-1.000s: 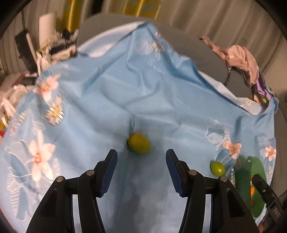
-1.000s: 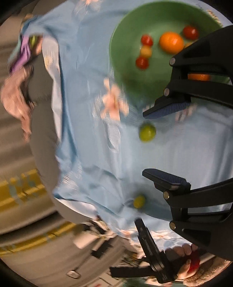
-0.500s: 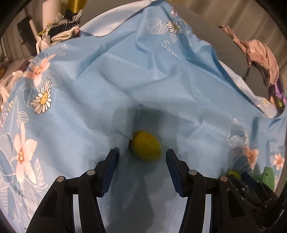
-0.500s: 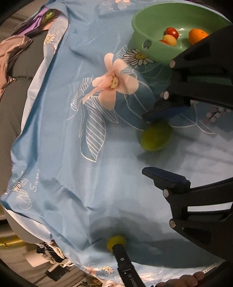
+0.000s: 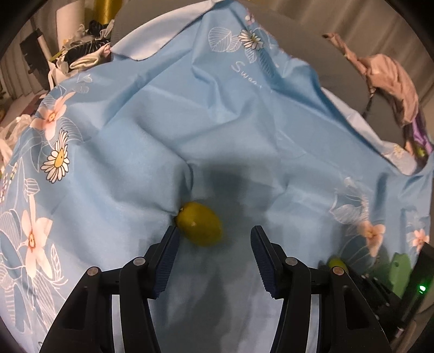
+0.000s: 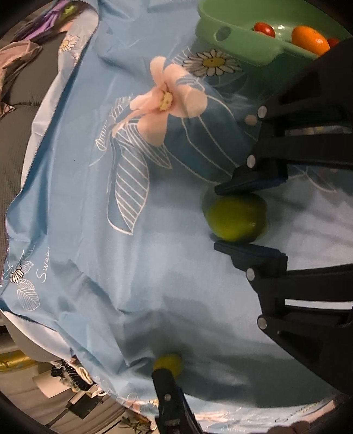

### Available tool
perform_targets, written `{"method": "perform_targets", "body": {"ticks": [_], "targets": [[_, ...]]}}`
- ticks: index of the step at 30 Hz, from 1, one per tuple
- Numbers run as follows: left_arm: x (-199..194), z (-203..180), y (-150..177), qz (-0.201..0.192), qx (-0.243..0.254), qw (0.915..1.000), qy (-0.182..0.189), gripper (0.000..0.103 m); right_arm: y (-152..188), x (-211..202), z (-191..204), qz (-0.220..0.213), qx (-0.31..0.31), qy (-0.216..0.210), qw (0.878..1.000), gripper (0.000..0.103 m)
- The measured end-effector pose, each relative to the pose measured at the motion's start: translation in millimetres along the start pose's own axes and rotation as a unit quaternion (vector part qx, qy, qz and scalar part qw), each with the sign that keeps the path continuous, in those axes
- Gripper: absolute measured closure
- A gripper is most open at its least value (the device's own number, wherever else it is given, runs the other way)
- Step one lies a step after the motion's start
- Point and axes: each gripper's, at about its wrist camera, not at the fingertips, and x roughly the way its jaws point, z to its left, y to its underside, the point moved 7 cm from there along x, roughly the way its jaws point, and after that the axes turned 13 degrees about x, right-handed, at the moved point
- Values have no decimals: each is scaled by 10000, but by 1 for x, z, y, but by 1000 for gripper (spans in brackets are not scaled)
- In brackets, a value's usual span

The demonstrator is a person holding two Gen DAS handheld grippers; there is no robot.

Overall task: Organize fruits
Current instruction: 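Move the left tool to the yellow fruit while the right tool approaches the green fruit, then grasp the yellow fruit with the left tool while the right tool grasps the green fruit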

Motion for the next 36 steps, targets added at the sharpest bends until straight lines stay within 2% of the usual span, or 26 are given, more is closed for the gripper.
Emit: {"method": "perform_targets", "body": {"ticks": [6,9,13,15,17,21,28,36], "targets": [[14,5,0,229,-225,9995,-15,48,5,-3,2,16,74,-114,9999,69],[17,4,-4,64,-232,9996,-175,50,5,-7,2,-28,85,-127,9999,69],[26,2,-8,-50,-162,9989,-431,62,8,-12,2,-60,113,-205,9997,69],[40,4,-2,213,-344,9990,-211,66,9,-14,1,-63,131,-219,9997,69],[37,7,-4,-31,-355,9988,-329,67,10,-14,1,-68,146,-242,9996,69],[35,9,-2,-9,-421,9988,-257,67,10,-17,2,-97,198,-344,9992,69],[-12,-6,-2,-491,-164,9983,-255,68,8,-37,-1,-333,367,-547,9973,69],[-75,-29,6,-1122,201,9931,-287,67,10,-65,-3,-660,518,-715,9939,69]]}}
